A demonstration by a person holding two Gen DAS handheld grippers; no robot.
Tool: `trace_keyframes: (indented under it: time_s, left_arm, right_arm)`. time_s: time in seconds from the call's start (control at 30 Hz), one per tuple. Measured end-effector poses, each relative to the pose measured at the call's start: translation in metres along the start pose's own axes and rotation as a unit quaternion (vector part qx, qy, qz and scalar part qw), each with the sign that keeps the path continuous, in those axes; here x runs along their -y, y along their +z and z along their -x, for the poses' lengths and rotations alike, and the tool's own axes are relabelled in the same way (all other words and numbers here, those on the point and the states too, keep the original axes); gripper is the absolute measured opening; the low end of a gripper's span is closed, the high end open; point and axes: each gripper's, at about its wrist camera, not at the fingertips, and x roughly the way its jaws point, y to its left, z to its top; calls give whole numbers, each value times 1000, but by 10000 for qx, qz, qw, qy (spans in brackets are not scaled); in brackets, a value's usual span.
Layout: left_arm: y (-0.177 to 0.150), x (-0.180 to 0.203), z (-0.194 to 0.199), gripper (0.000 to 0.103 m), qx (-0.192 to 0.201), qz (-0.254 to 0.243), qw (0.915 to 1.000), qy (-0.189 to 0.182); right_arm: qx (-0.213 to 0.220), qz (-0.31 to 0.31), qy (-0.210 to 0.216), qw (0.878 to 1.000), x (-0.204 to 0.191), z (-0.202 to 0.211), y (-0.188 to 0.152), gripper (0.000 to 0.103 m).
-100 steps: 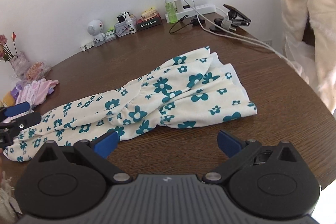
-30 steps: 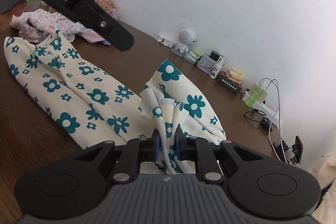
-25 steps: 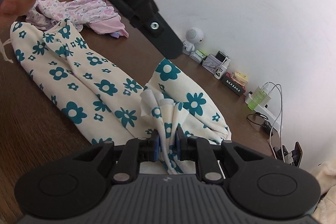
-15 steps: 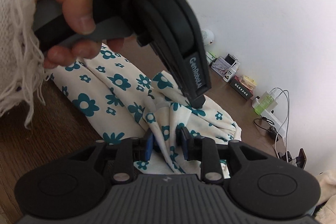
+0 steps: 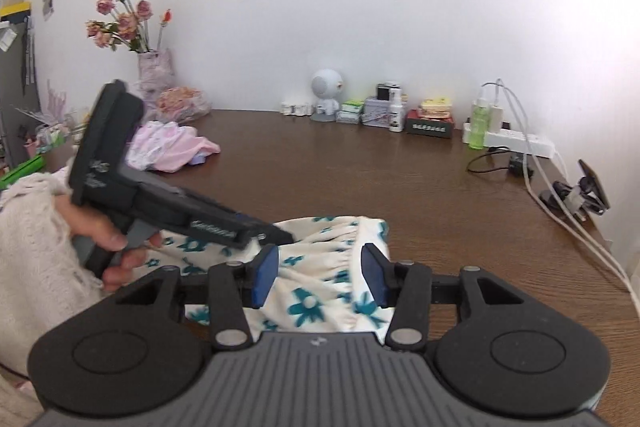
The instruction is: Fold clothes
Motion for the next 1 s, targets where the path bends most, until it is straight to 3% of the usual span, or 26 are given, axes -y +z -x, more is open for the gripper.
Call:
trace_keyframes:
  time_s: [0.07,0.23,0.47,0.57,0.67,0.73,0.83,0.9,1.0]
  left_arm:
    - [0,3,2,13,22,-42,10000,40]
    - [-2,11,24,14,264,-195,9994,137]
    - [-4,57,56,23,588,-923,9937,-244]
    - [-9,71,50,24,516,-1262,9906,-59]
    - [-12,69,42,23,396,-1271,9911,43]
    - [-13,62,37,23,302,-1183,9925,87]
    - [-16,52,29,23,162,-1046,9943,148]
    - [-13,43,26,23,75,-859,9963,67]
    - [-10,32,25,23,-4,-597,9982,-77]
  right_arm:
    - [4,-173,-28,9998,16,-17,6,16]
    - [-407,-708,103,9966,34,-67,6,10]
    - [-495,-512,-220,9972,13,-77,-11,11]
    - [-470,-389,-307,9977,7,-79,-10,12]
    - [-385,-632,-196,9971,14,-75,-8,13]
    - [-212,-1096,57,9937,28,-59,-5,16]
    - [-136,-1259,373,9912,40,-21,-1,23]
    - [-287,-762,575,9950,31,4,-1,26]
    - [-700,517,784,9931,2,26,-8,43]
